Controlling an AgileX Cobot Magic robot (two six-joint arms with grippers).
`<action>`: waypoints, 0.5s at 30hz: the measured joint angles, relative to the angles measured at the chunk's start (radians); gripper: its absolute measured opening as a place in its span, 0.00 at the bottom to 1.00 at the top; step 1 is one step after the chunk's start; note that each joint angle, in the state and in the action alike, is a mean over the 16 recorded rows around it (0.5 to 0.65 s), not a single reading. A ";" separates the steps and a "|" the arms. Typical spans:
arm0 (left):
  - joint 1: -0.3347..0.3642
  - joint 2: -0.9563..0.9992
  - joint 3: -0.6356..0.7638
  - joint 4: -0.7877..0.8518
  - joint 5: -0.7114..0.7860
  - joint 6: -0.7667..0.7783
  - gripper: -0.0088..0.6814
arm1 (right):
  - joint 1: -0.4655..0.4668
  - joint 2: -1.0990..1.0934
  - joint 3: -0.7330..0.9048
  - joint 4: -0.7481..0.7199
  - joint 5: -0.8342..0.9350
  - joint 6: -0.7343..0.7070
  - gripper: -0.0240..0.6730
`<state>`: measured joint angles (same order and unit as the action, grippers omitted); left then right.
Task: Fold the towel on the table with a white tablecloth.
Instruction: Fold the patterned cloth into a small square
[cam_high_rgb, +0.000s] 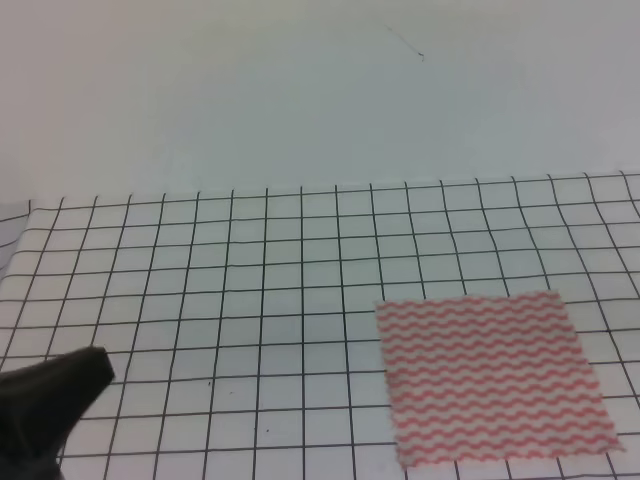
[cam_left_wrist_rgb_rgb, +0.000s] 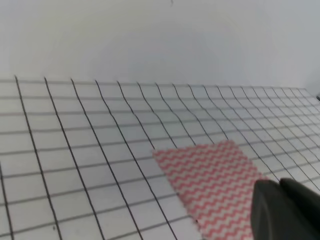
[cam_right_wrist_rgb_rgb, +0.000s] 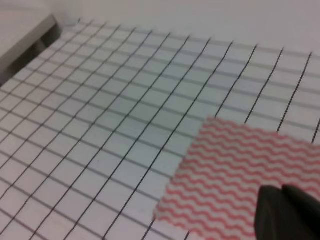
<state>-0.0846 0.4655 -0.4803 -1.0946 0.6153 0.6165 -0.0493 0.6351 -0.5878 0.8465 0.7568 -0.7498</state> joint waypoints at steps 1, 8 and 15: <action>0.000 0.019 -0.002 0.000 0.021 -0.005 0.01 | 0.000 0.023 -0.004 -0.012 0.022 0.030 0.03; 0.000 0.106 -0.005 -0.003 0.119 -0.036 0.01 | 0.000 0.143 -0.010 -0.119 0.112 0.284 0.03; 0.000 0.133 -0.005 -0.003 0.140 -0.036 0.01 | 0.000 0.230 -0.010 -0.200 0.137 0.455 0.04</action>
<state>-0.0846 0.5983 -0.4853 -1.0977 0.7548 0.5802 -0.0493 0.8651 -0.5977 0.6461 0.8939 -0.2949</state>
